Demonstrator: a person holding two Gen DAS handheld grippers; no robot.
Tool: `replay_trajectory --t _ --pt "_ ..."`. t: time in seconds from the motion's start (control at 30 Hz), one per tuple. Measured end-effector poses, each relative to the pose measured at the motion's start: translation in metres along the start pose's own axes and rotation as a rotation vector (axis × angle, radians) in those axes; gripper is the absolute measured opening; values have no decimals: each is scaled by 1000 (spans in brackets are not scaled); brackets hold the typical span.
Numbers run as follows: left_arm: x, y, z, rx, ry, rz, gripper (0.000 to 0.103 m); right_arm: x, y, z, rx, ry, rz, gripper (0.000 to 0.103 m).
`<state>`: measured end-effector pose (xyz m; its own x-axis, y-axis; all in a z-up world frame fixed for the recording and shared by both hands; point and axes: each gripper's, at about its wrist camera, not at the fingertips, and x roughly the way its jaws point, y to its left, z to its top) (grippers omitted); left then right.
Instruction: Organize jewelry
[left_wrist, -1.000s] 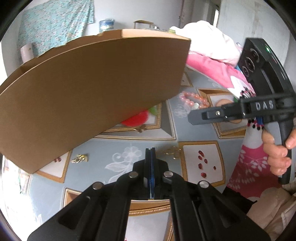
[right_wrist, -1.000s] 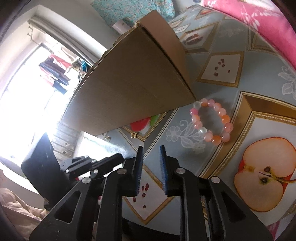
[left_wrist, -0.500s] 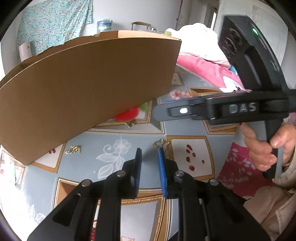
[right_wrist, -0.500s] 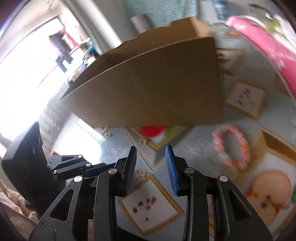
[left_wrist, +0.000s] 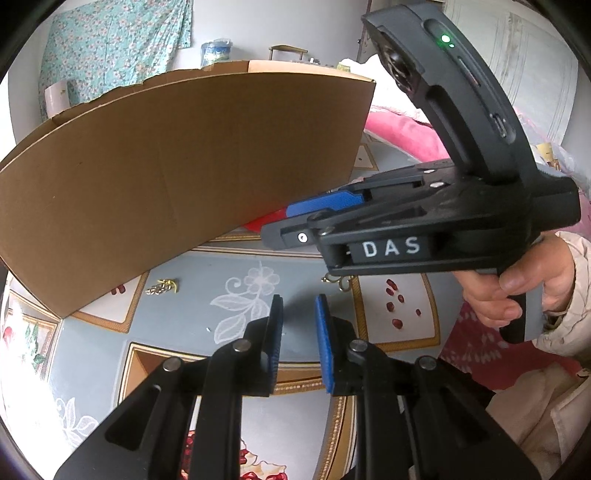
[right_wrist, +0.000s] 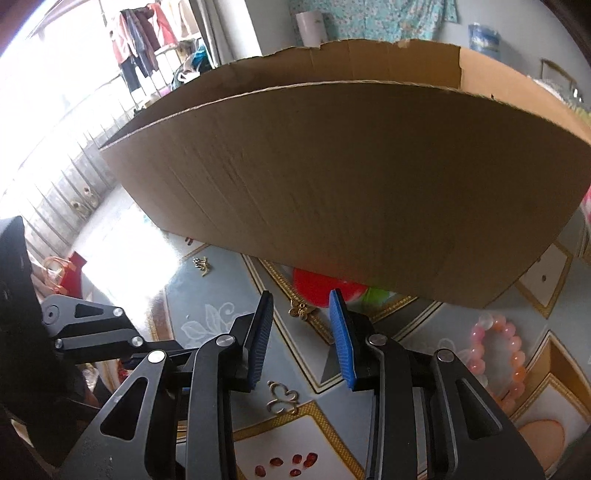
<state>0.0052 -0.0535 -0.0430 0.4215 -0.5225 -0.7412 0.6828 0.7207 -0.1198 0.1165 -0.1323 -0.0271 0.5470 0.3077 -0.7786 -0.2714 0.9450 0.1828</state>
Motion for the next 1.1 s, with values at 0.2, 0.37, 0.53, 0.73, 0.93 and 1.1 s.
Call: replay_trajectory --t 0.2,0.37,0.53,0.73,0.93,1.1 --pt "-4 1 -5 8 -8 6 17 13 27 4 -81 -5 -79 24" --pt "-6 3 -8 -1 -14 7 17 20 51 5 -121 -4 -119 19" --pt "-7 4 -11 -4 -18 9 17 16 56 -3 -115 -3 -120 12" --pt "-7 3 -10 -3 -17 10 17 6 32 -11 -109 -8 -109 11" --pt "-6 4 -8 -1 -18 14 17 -11 5 -16 -87 -5 -89 1" --pt "-6 2 -8 2 -18 18 17 -19 -12 -19 -63 -5 -108 0"
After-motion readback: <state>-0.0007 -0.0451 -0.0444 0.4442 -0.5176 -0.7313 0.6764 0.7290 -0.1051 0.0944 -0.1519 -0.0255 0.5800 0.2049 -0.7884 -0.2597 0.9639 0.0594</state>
